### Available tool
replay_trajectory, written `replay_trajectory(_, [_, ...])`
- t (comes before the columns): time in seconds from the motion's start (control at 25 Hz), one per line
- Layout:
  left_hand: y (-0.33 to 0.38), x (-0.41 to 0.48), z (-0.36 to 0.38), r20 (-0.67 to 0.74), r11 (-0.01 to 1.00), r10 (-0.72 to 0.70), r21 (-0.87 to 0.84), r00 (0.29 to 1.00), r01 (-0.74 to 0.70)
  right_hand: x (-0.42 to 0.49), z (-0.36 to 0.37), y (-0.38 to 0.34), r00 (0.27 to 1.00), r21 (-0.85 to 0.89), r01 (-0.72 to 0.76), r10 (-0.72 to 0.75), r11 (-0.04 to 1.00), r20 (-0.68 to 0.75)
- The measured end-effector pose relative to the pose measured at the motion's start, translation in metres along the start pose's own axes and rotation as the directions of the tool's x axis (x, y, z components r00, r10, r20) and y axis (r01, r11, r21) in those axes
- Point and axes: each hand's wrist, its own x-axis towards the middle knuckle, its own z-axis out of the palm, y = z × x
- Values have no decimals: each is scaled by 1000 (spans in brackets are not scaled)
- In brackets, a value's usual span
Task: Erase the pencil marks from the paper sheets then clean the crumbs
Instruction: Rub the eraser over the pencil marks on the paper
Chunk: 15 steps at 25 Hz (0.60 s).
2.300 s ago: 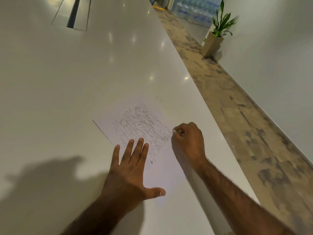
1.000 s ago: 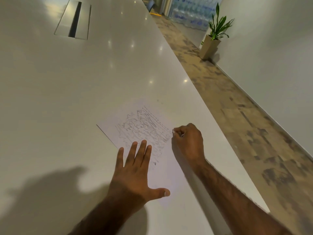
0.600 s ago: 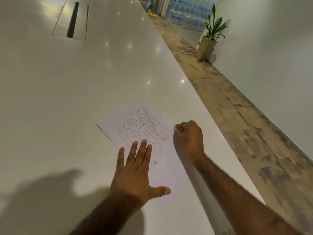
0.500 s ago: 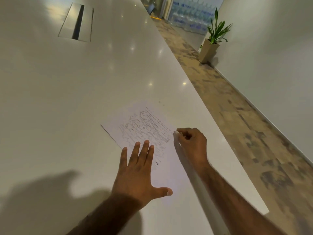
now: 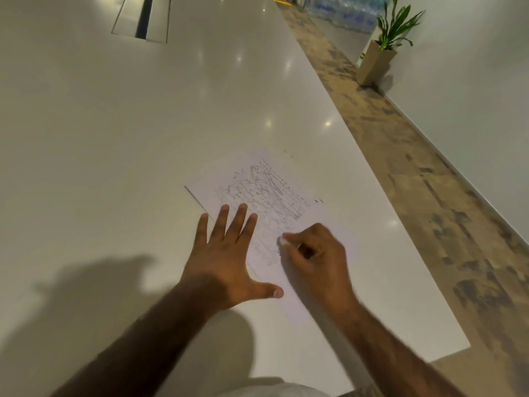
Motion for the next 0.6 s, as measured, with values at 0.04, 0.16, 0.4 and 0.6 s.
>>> replay_trajectory(0.04, [0,0,2,-12,1000,1,-3,1000,-1,-15,3,-6,989,-40,105,-100,994,110])
replay_trajectory(0.16, [-3,3,5,-26,1000,2,-6,1000,-2,-9,-3,1,981,-161,136,-110,978,158])
replay_trajectory(0.4, [-2,7,7,-16,1000,-4,-12,1000,3,-14,-11,-4,964,-154,149,-109,977,244])
replay_trajectory(0.6, [0,7,4,10,998,-20,-64,1000,20,3,-19,9,994,-117,-4,17,993,106])
